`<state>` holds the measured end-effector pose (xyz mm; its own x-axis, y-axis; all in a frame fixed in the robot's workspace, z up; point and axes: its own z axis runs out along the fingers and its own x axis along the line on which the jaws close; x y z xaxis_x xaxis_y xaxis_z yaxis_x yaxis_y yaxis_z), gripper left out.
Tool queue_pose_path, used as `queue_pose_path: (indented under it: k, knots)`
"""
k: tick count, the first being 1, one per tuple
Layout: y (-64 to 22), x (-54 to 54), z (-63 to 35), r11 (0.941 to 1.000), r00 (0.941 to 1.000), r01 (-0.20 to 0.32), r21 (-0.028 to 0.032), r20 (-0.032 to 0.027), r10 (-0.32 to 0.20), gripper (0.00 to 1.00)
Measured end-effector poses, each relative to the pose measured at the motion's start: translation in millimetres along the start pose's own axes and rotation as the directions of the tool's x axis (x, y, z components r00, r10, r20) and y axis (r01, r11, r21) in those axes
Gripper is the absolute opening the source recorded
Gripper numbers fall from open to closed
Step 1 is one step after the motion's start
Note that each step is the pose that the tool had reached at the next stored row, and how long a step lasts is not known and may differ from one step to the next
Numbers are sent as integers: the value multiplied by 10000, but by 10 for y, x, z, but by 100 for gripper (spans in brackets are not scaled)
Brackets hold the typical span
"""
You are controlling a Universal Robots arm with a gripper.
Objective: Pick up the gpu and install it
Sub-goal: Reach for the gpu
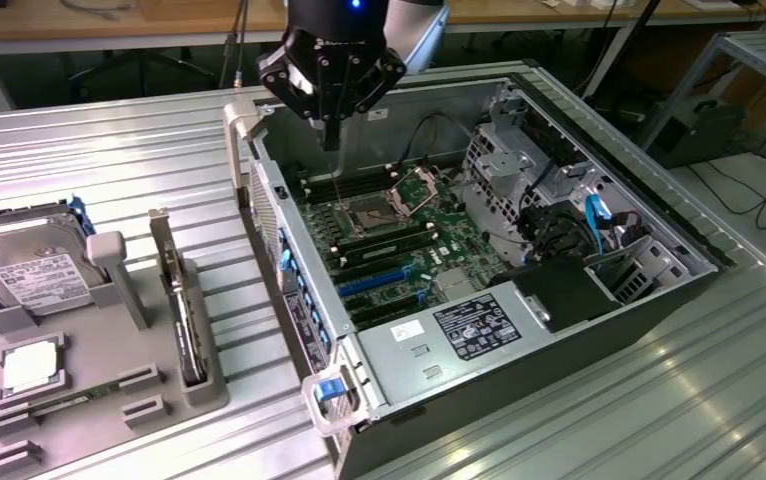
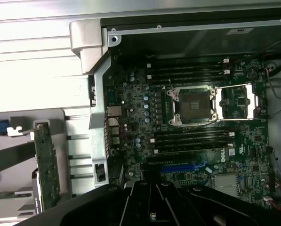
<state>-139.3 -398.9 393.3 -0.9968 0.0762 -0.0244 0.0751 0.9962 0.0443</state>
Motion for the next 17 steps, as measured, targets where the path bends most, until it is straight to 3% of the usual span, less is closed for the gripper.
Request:
queue_pose_path:
  k: [17]
  knots:
    - [-11, 150, -4, 10000, 10000, 0, -1, 1, 0, 11]
